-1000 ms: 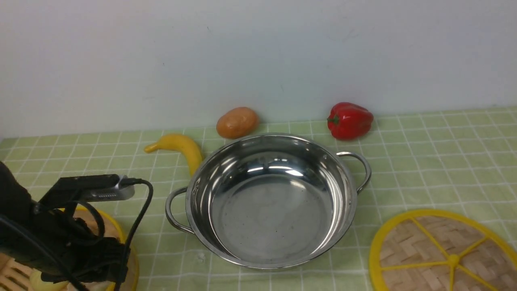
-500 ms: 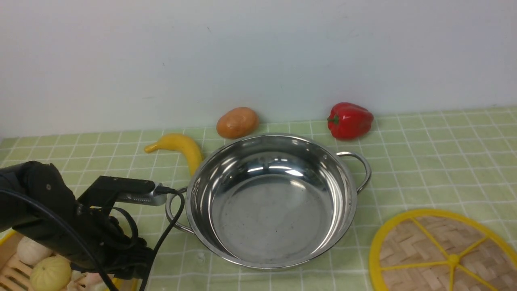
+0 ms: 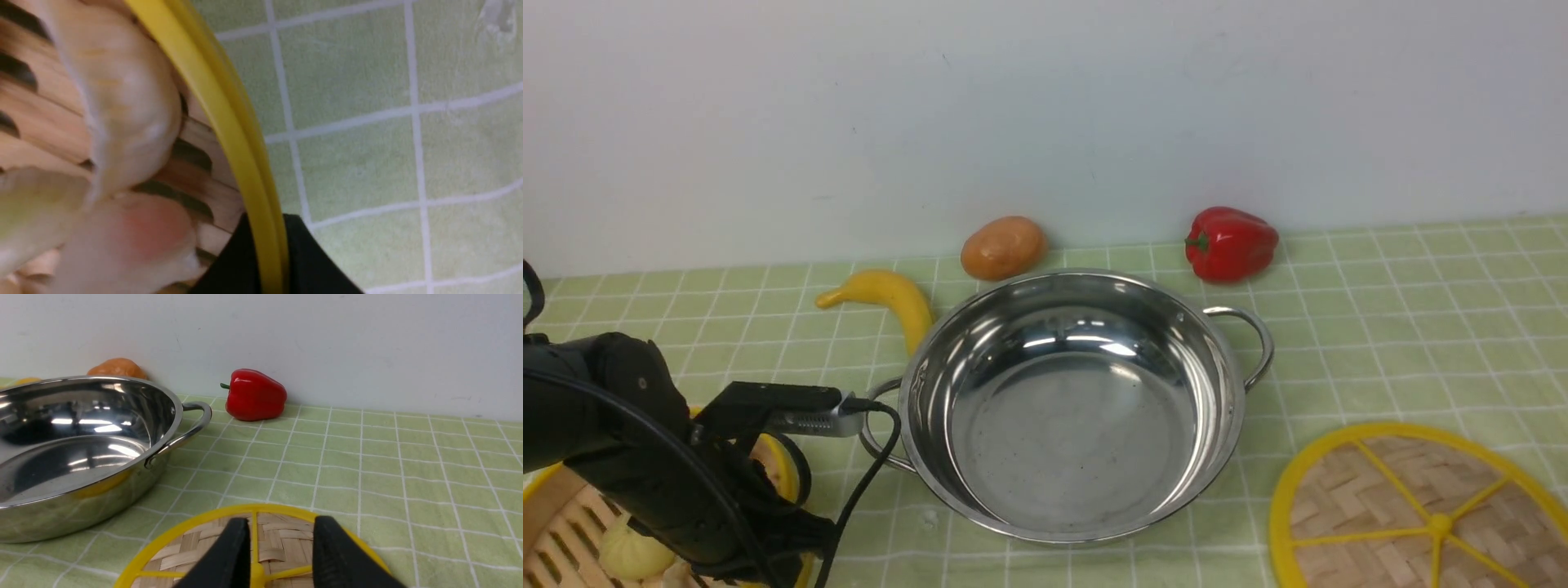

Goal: Place the steamer in the pot on the green tablecloth, and put the lid on the steamer.
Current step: 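Grasp the rim of the steamer basket holding the buns with the left gripper, then place the bamboo steamer basket with dumplings into the steel pot with the left gripper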

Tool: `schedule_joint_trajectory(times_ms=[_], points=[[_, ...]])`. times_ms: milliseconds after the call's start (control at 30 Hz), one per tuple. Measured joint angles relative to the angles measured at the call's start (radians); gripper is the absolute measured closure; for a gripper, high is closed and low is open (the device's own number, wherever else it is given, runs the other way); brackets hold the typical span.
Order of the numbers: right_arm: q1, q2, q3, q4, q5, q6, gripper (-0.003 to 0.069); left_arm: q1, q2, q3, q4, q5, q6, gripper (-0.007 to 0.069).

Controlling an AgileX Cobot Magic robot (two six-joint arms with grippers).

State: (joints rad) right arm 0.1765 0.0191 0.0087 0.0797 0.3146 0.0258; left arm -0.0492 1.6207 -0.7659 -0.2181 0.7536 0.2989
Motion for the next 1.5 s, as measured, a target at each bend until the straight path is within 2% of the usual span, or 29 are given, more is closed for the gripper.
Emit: schedule_joint_trajectory(times_ms=[200,367,467,667,767,833,867,900,967,1000,1033,1067,1100,1167,1267,1500], points=[[0.0,0.0,0.0,0.0,0.0,0.0,0.0416,0.0,-0.01,-0.006,0.031,0.052,0.01,0.0595],[0.0,0.0,0.0,0.0,0.0,0.0,0.0416,0.0,-0.055,-0.062,0.097,0.145,-0.026,0.0596],[0.0,0.0,0.0,0.0,0.0,0.0,0.0416,0.0,-0.118,-0.157,0.155,0.253,-0.056,0.0596],[0.0,0.0,0.0,0.0,0.0,0.0,0.0416,-0.033,-0.167,-0.383,0.228,0.374,-0.044,0.0596],[0.0,0.0,0.0,0.0,0.0,0.0,0.0416,-0.105,-0.163,-0.49,0.26,0.404,-0.001,0.0596],[0.0,0.0,0.0,0.0,0.0,0.0,0.0416,-0.208,-0.146,-0.569,0.271,0.413,0.055,0.0596],[0.0,0.0,0.0,0.0,0.0,0.0,0.0416,-0.218,-0.141,-0.575,0.271,0.413,0.068,0.0596],[0.0,0.0,0.0,0.0,0.0,0.0,0.0416,-0.26,-0.133,-0.598,0.275,0.413,0.095,0.0596],[0.0,0.0,0.0,0.0,0.0,0.0,0.0416,-0.406,-0.079,-0.651,0.284,0.407,0.184,0.0596],[0.0,0.0,0.0,0.0,0.0,0.0,0.0416,-0.417,-0.075,-0.654,0.284,0.406,0.19,0.0596],[0.0,0.0,0.0,0.0,0.0,0.0,0.0416,-0.499,-0.037,-0.668,0.288,0.387,0.238,0.0596],[0.0,0.0,0.0,0.0,0.0,0.0,0.0416,-0.508,-0.032,-0.669,0.289,0.384,0.245,0.0596],[0.0,0.0,0.0,0.0,0.0,0.0,0.0416,-0.573,0.007,-0.673,0.294,0.357,0.292,0.0596],[0.0,0.0,0.0,0.0,0.0,0.0,0.0416,-0.627,0.049,-0.673,0.31,0.328,0.335,0.0596],[0.0,0.0,0.0,0.0,0.0,0.0,0.0416,-0.674,0.101,-0.673,0.323,0.296,0.356,0.0596],[0.0,0.0,0.0,0.0,0.0,0.0,0.0416,-0.681,0.194,-0.673,0.32,0.287,0.351,0.0596]])
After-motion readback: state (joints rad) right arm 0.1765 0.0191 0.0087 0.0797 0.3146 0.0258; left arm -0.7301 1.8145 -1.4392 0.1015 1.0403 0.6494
